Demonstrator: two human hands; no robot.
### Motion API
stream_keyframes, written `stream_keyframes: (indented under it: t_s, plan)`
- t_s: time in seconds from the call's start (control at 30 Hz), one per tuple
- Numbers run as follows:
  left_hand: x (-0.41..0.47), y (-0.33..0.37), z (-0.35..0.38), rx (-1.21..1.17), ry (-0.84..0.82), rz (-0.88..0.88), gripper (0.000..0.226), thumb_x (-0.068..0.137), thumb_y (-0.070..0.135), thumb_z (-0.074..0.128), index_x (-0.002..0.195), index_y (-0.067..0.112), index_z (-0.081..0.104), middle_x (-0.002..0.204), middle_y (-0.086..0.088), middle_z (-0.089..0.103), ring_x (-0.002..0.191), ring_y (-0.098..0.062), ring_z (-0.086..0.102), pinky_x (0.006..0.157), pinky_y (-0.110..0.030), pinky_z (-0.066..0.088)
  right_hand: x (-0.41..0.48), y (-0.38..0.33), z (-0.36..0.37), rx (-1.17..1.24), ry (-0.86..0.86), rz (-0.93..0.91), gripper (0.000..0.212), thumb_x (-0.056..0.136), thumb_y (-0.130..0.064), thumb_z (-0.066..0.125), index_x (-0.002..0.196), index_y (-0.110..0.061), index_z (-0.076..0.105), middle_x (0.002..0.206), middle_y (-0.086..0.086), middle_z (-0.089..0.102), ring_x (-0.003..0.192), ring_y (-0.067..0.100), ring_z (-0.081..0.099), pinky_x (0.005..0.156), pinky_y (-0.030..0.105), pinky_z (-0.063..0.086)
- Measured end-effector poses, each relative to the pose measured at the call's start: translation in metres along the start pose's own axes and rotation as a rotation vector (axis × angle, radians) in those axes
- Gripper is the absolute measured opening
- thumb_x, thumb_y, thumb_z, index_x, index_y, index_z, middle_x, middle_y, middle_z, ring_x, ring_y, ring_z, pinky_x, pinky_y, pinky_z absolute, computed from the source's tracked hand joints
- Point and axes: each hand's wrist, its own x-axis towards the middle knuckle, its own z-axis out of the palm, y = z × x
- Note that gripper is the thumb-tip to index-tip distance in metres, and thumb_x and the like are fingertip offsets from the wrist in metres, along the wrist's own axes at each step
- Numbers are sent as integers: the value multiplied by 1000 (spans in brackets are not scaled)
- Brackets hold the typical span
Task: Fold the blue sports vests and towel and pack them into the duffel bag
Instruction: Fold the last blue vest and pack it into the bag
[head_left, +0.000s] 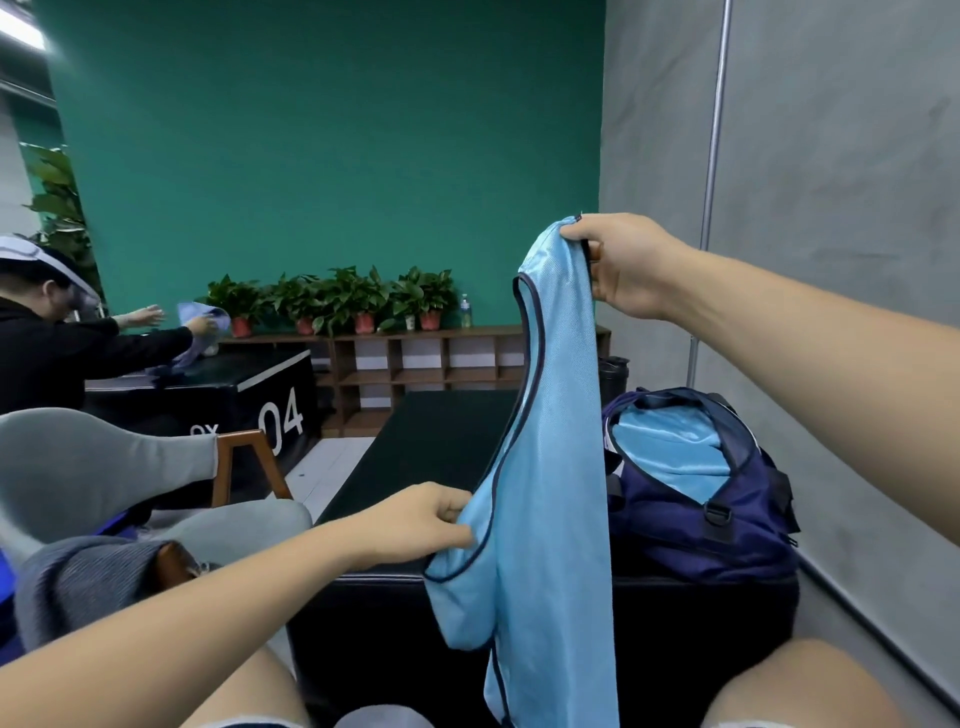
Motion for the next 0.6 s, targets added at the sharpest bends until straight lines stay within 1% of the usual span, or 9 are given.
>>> stream_keyframes:
  t_s: [0.07, 0.1, 0.17, 0.23, 0.37, 0.47, 0.5, 0.57, 0.6]
  plan:
    - [-8, -14, -8, 34, 36, -18, 11, 82, 17, 66, 89, 23, 72, 85, 5, 75, 76, -10, 61, 82, -38, 51, 1, 0, -4, 2, 15, -10, 8, 104, -16, 60, 112, -13, 59, 92, 4, 66, 75, 18, 67, 70, 30, 58]
    - [-12, -22, -14, 58, 51, -29, 8, 81, 19, 70, 87, 23, 71, 84, 2, 75, 76, -10, 61, 83, -40, 52, 1, -1, -6, 7, 24, -14, 7, 104, -15, 60, 111, -13, 59, 91, 4, 66, 75, 18, 67, 70, 30, 58]
    - [-19, -34, -25, 78, 76, -53, 10, 84, 26, 75, 93, 23, 72, 92, -3, 78, 81, -10, 65, 94, -44, 54, 2, -1, -10, 21, 41, -24, 6, 103, -14, 60, 109, -13, 58, 88, 3, 63, 78, 21, 63, 74, 32, 55]
    - [-26, -44, -36, 71, 112, -73, 9, 93, 29, 73, 101, 25, 73, 98, -1, 79, 88, -7, 68, 100, -38, 52, 3, -2, -13, 33, 50, -29, 6, 103, -13, 60, 108, -12, 57, 90, 4, 61, 81, 22, 61, 78, 34, 53]
    - [-40, -53, -60, 201, 203, -93, 12, 98, 40, 68, 107, 31, 67, 95, 3, 77, 78, -7, 59, 83, -34, 48, 3, -2, -16, 44, 71, -24, 6, 103, -13, 59, 108, -12, 62, 92, 4, 66, 78, 20, 66, 73, 32, 58]
    - [-50, -55, -80, 303, 266, -73, 12, 92, 33, 73, 102, 34, 67, 97, 10, 76, 79, -9, 65, 79, -36, 53, 4, 0, -18, 45, 78, -25, 8, 103, -13, 59, 109, -10, 65, 96, 6, 68, 83, 23, 67, 76, 35, 59]
    - [-53, -54, -87, 343, 303, -53, 12, 90, 29, 74, 98, 35, 68, 97, 14, 74, 80, -5, 66, 77, -34, 52, 5, 0, -19, 49, 79, -24, 9, 103, -13, 59, 109, -10, 65, 98, 7, 68, 85, 24, 68, 79, 37, 59]
    - [-55, -54, -101, 451, 398, 3, 22, 91, 20, 77, 88, 39, 66, 92, 22, 70, 84, 2, 65, 72, -21, 46, 7, 2, -18, 54, 77, -21, 9, 103, -13, 59, 107, -10, 67, 98, 7, 69, 85, 23, 69, 81, 37, 59]
    - [-55, -54, -109, 492, 453, 25, 27, 91, 18, 79, 87, 41, 64, 89, 21, 68, 85, 5, 63, 72, -16, 43, 7, 2, -18, 57, 75, -22, 8, 103, -13, 59, 105, -11, 67, 96, 6, 69, 82, 21, 69, 79, 36, 59]
